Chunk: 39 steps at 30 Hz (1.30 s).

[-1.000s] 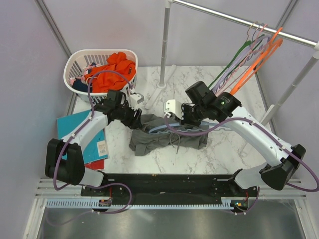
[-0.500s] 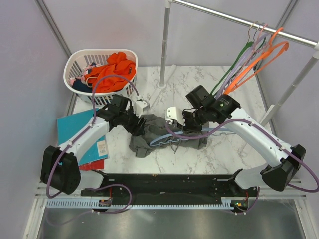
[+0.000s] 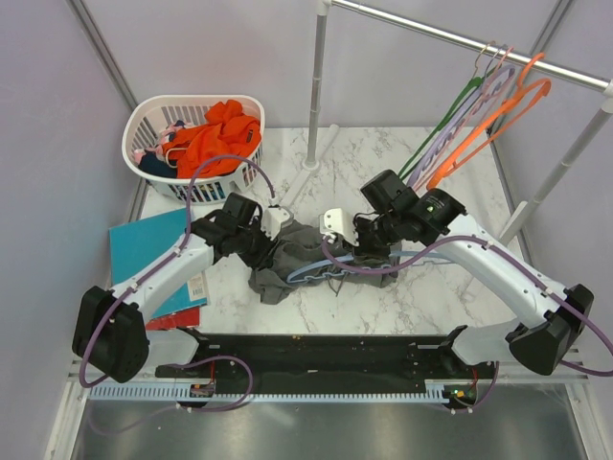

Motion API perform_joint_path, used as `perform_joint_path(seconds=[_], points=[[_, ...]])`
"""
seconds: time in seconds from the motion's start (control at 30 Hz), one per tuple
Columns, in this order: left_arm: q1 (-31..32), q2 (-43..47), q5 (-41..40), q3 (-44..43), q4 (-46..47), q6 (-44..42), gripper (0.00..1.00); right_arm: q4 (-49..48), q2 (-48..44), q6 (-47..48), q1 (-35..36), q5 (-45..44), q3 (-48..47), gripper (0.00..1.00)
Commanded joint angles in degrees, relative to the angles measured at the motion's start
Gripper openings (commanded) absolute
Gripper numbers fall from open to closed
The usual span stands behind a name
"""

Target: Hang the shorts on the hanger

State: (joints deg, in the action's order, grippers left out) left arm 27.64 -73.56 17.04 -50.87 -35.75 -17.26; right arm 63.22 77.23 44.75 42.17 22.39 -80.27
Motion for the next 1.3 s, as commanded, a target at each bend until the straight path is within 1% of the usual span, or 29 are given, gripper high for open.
perform_joint_path(seconds=[0.0, 0.03, 0.1, 0.13, 0.3, 0.4, 0.57, 0.73, 1.0, 1.27], points=[[0.5, 1.6, -0.4, -0.3, -0.6, 0.7, 0.31, -4.4, -2.3, -1.9, 0.3, -0.8, 0.6, 0.0], [0.4, 1.9, 0.6, -0.6, -0.7, 0.5, 0.16, -5.2, -2.3, -2.4, 0.3, -1.5, 0.7, 0.0], [0.8, 2.5, 2.4, -1.2, -2.0, -0.1, 0.05, -7.8, -2.7, -3.4, 0.2, -3.1, 1.3, 0.0], [1.1, 2.4, 2.9, -1.9, -2.5, -0.4, 0.02, -8.2, -2.7, -3.5, 0.1, -3.1, 1.3, 0.0], [2.2, 4.4, 5.0, -2.7, -3.8, -0.9, 0.02, -9.4, -1.4, -3.9, 0.1, -1.9, 0.8, 0.0], [2.9, 6.3, 4.7, -3.9, -4.2, -0.8, 0.02, -10.7, -0.9, -2.9, -0.2, -1.3, 0.9, 0.0], [2.9, 6.8, 4.9, -9.9, -6.7, 1.0, 0.02, -11.5, -0.5, -0.5, -0.4, 2.7, 0.6, 0.0], [4.2, 5.8, 7.8, -15.0, -9.2, 0.6, 0.02, -13.8, 0.4, 1.5, -0.6, 3.9, -0.2, 0.0], [6.8, 5.8, 8.9, -17.9, -10.7, -1.5, 0.02, -15.5, 2.9, 6.6, -1.3, 7.3, -2.8, 0.0], [7.2, 4.8, 10.6, -19.5, -9.2, 1.3, 0.02, -18.5, 4.5, 7.2, -1.3, 12.8, -1.4, 0.0]])
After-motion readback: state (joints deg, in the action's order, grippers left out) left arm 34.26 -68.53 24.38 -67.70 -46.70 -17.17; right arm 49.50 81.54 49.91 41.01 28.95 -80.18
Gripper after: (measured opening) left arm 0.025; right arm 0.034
